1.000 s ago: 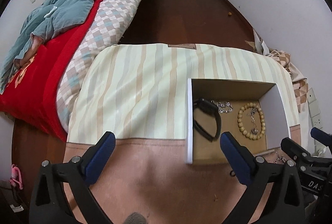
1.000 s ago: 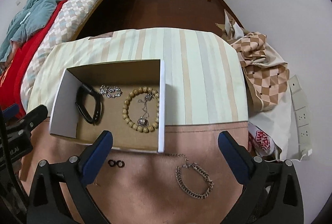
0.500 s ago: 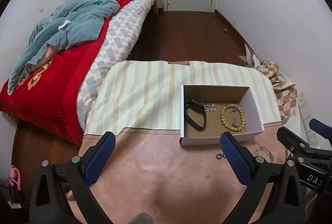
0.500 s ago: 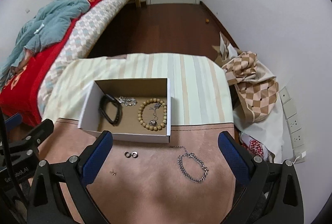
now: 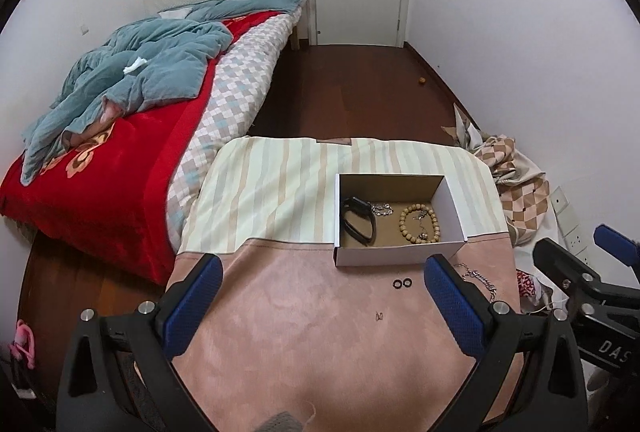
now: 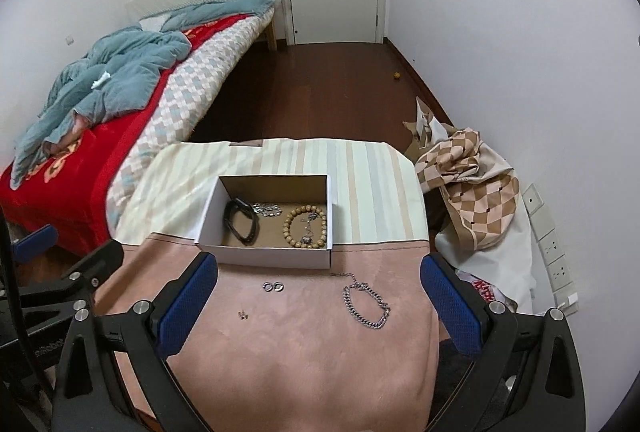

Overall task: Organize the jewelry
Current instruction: 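Withdraw both tools from the box back over the table, then grasp the thick silver chain bracelet with the right tool while the left tool grasps a small silver piece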

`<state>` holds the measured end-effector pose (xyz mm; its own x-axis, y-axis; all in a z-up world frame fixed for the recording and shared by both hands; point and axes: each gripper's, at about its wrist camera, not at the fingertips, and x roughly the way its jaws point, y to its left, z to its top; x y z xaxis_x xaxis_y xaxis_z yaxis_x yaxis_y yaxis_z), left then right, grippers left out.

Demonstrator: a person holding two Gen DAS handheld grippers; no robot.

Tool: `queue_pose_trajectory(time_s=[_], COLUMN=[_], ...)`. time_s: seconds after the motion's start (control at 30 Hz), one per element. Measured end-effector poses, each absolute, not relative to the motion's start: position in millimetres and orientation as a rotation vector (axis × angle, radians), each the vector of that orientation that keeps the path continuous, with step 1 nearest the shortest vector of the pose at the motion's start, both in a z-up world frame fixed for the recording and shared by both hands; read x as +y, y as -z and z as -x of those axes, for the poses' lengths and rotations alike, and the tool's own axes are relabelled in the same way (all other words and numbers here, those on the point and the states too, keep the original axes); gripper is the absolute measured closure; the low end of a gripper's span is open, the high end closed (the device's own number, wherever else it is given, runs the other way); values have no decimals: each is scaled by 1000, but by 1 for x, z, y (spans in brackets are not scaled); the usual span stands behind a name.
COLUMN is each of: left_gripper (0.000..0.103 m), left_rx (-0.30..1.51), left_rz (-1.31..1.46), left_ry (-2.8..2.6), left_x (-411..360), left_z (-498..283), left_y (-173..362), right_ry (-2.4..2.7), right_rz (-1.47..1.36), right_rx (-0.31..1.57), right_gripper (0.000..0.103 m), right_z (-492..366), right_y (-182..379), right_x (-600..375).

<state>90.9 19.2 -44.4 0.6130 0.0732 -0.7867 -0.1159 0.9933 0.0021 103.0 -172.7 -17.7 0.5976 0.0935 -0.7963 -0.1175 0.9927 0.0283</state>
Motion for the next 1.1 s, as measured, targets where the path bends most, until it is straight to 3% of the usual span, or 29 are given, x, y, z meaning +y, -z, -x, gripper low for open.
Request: queue_pose_trajectory(time_s=[0.2,0.4,0.57,0.8,1.0,1.1], left_gripper=[0,0,0,0,0,0], left_rx=[913,972,1054,1148,1192,1219], left_rz=[64,35,26,16,17,33], left_ry=[-137,-204,-233,-243,-222,-201], left_x=[16,7,3,5,13,16], left_z=[-79,-89,-104,-121,-118,-114], left_y=[69,128,179,220,234,239], right_ry=[-93,46,54,55,68,58], right_rz=[-75,-184,-212,-108,-40,-12], right_rx=[925,1025,1121,1170,1170,1148], right_gripper=[1,1,28,35,52,82], right_z=[-87,-86,-101,-131,-144,-139], right_y=[28,92,157,225,243,242], right_x=[-206,-263,-283,-275,-265,-257])
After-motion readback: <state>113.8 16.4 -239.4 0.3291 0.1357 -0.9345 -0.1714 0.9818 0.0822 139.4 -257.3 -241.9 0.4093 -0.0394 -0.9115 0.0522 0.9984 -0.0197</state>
